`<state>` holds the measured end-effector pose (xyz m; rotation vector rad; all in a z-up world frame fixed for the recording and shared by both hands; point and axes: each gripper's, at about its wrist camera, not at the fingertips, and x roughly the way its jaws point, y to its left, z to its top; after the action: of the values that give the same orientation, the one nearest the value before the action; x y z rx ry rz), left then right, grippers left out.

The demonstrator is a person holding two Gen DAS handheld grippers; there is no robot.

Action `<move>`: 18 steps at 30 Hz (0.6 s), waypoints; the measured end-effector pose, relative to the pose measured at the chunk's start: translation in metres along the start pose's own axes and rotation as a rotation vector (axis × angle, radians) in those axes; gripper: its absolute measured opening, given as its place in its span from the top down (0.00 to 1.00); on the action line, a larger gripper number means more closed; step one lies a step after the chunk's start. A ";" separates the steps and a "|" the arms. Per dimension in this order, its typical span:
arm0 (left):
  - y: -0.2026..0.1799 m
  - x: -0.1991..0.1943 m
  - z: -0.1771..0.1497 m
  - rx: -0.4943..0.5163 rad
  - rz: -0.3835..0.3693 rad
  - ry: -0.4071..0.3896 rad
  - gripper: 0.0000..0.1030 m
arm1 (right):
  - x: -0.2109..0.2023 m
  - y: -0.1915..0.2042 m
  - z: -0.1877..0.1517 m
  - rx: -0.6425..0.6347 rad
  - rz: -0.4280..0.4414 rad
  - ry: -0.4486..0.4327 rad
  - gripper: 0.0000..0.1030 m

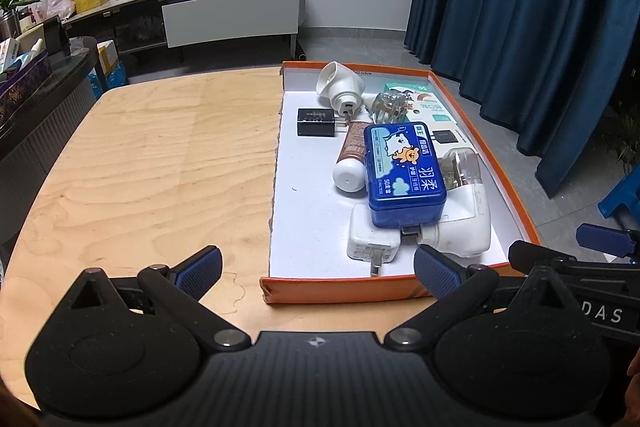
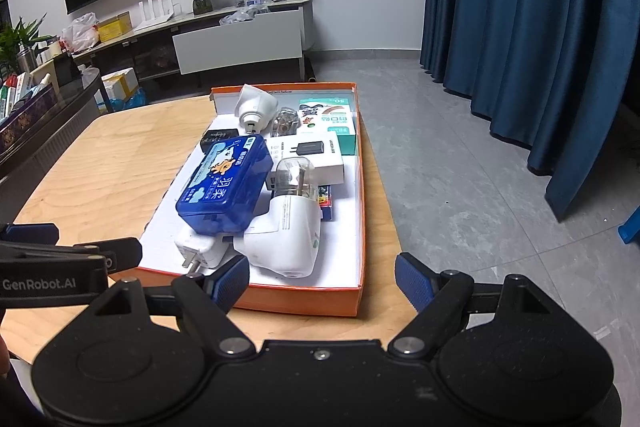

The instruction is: Organize rigid objects

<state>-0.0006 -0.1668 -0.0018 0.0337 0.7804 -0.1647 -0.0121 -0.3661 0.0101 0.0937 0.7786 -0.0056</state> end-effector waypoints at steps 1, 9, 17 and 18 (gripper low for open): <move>0.000 0.000 0.000 0.000 0.000 -0.001 0.00 | 0.000 0.000 0.000 -0.001 0.001 0.001 0.08; 0.000 0.000 0.001 0.008 -0.004 0.004 0.00 | 0.001 0.003 0.000 -0.008 0.002 0.005 0.08; -0.001 0.000 0.001 0.009 -0.004 0.004 0.00 | 0.001 0.002 0.001 -0.008 0.002 0.005 0.08; -0.001 0.000 0.000 0.010 -0.004 0.004 0.00 | 0.001 0.002 0.000 -0.007 0.003 0.005 0.08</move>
<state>-0.0003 -0.1677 -0.0015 0.0414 0.7840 -0.1726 -0.0109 -0.3640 0.0098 0.0883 0.7832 0.0003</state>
